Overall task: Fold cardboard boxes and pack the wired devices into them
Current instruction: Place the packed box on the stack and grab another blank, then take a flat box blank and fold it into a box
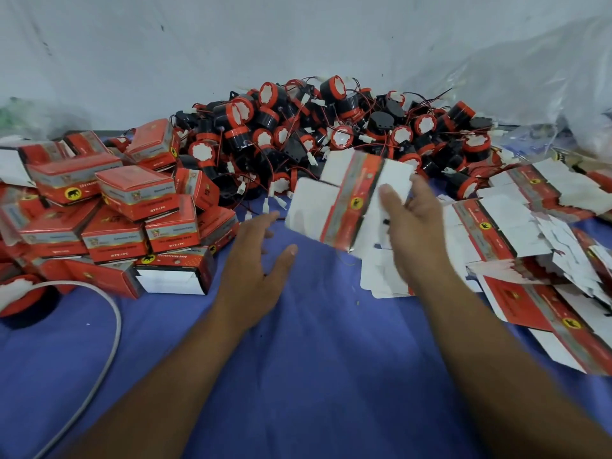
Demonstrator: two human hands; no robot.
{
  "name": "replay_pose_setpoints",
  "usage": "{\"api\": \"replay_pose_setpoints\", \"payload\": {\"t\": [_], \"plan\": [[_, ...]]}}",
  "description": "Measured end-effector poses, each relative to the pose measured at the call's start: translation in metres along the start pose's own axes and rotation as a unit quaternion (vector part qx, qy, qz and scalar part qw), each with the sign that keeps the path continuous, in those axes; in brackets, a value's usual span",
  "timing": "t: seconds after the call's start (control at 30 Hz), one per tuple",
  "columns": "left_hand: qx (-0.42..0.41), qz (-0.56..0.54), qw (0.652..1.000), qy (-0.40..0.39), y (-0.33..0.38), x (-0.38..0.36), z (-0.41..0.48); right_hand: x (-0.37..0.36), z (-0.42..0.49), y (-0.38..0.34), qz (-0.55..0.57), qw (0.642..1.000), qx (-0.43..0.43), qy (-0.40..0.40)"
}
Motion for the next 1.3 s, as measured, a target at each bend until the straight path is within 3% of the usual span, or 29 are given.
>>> {"api": "replay_pose_setpoints", "payload": {"t": [0.1, 0.17, 0.23, 0.43, 0.53, 0.63, 0.8, 0.93, 1.1, 1.3], "plan": [[0.006, -0.05, 0.999, -0.02, 0.007, -0.007, -0.002, -0.067, -0.031, 0.005, -0.023, 0.979, 0.047, -0.196], [0.007, -0.08, 0.996, -0.034, 0.009, -0.011, -0.002, -0.101, -0.059, 0.015, -0.019, 0.933, 0.034, -0.357], [0.022, -0.115, 0.992, -0.038, 0.009, -0.009, -0.002, -0.111, -0.074, 0.023, -0.046, 0.899, 0.039, -0.434], [0.038, -0.242, 0.968, -0.047, 0.006, -0.011, -0.003, -0.101, -0.066, 0.035, -0.098, 0.918, 0.049, -0.381], [0.109, -0.374, 0.92, -0.044, -0.003, -0.016, -0.004, -0.098, -0.061, 0.037, -0.223, 0.905, 0.103, -0.346], [0.165, -0.454, 0.873, -0.073, -0.008, -0.025, -0.006, -0.095, -0.06, 0.039, -0.269, 0.898, 0.11, -0.33], [0.22, -0.495, 0.832, -0.119, -0.014, -0.032, -0.01, -0.098, -0.06, 0.041, -0.312, 0.882, 0.117, -0.332], [0.22, -0.529, 0.808, -0.14, -0.009, -0.035, -0.009, -0.097, -0.059, 0.042, -0.283, 0.893, 0.102, -0.336], [0.233, -0.525, 0.809, -0.128, -0.014, -0.033, -0.009, -0.1, -0.063, 0.039, -0.25, 0.892, 0.108, -0.361], [0.208, -0.504, 0.833, -0.094, -0.015, -0.019, -0.005, -0.108, -0.07, 0.051, -0.17, 0.89, 0.045, -0.42]]}}
Point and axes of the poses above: each hand's wrist, its own z-axis towards the middle knuckle, its own x-axis out of the back of the hand, y = z × x, the point moved 10 cm from there along z, towards the middle knuckle, and after that the axes turned 4 degrees about -z, right-handed, at the moved point
